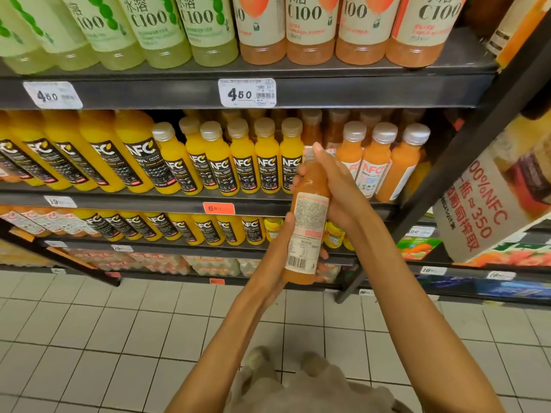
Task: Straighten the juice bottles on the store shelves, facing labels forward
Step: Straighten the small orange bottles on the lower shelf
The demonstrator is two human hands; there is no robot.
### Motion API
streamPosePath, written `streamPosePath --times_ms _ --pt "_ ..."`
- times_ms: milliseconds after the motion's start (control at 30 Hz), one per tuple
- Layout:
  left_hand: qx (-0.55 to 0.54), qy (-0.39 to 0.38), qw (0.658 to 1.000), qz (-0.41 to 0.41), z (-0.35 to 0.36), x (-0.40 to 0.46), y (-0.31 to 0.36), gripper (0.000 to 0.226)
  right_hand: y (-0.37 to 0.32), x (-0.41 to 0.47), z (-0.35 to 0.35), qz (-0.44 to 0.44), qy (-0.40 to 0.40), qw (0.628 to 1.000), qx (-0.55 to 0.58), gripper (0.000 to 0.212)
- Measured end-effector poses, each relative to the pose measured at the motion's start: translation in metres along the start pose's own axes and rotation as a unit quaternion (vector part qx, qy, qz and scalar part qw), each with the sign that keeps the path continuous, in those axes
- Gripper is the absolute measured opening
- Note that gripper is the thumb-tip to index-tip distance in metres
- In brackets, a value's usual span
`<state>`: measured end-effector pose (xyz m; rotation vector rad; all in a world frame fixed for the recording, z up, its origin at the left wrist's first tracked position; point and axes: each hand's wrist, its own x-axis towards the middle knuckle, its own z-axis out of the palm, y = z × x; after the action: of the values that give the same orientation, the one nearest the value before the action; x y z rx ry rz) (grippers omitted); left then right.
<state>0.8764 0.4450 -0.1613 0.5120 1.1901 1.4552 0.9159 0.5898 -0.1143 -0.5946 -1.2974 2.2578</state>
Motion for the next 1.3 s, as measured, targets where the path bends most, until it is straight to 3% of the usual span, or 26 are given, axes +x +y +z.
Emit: streamPosePath --times_ms 100,200,267,367,467,600,700,800,867,1033,1300 --pt "0.106 0.08 0.991 0.033 -0.014 0.0 0.006 0.05 0.002 0.008 0.017 -0.049 0.053 0.991 -0.114 0.027" --pt "0.149 0.095 0.983 0.041 -0.029 0.002 0.012 0.042 0.006 0.017 0.032 -0.057 0.098 0.98 -0.165 0.038" --pt "0.104 0.07 0.992 0.016 -0.044 0.002 0.021 0.051 0.008 0.021 0.037 -0.057 0.096 0.981 -0.161 0.039" --pt "-0.019 -0.056 0.998 -0.034 -0.068 -0.003 0.035 0.069 0.011 0.025 0.046 -0.05 0.055 0.995 -0.067 0.029" --pt "-0.055 -0.094 0.992 -0.061 -0.083 -0.007 0.039 0.062 0.018 0.033 0.056 -0.038 0.041 0.998 0.026 0.025" --pt "0.146 -0.023 0.989 0.006 -0.095 -0.007 0.037 0.035 0.024 0.041 0.062 -0.052 0.134 0.987 -0.077 0.028" --pt "0.201 0.003 0.98 0.013 -0.1 -0.003 0.034 0.03 0.026 0.039 0.062 -0.045 0.163 0.981 -0.095 0.029" --pt "0.079 -0.043 0.996 -0.028 -0.1 -0.001 0.032 0.021 0.022 0.031 0.061 -0.023 0.117 0.991 -0.056 0.029" --pt "0.035 -0.072 0.997 -0.02 -0.1 0.001 0.03 0.028 0.02 0.023 0.061 -0.02 0.077 0.996 -0.046 0.031" --pt "0.142 -0.06 0.988 0.027 -0.109 0.013 0.03 0.043 0.017 0.001 0.051 -0.086 0.007 0.992 -0.09 0.042" --pt "0.201 -0.068 0.973 0.089 -0.106 0.033 0.042 0.059 0.011 -0.026 0.04 -0.127 -0.065 0.98 -0.142 0.056"
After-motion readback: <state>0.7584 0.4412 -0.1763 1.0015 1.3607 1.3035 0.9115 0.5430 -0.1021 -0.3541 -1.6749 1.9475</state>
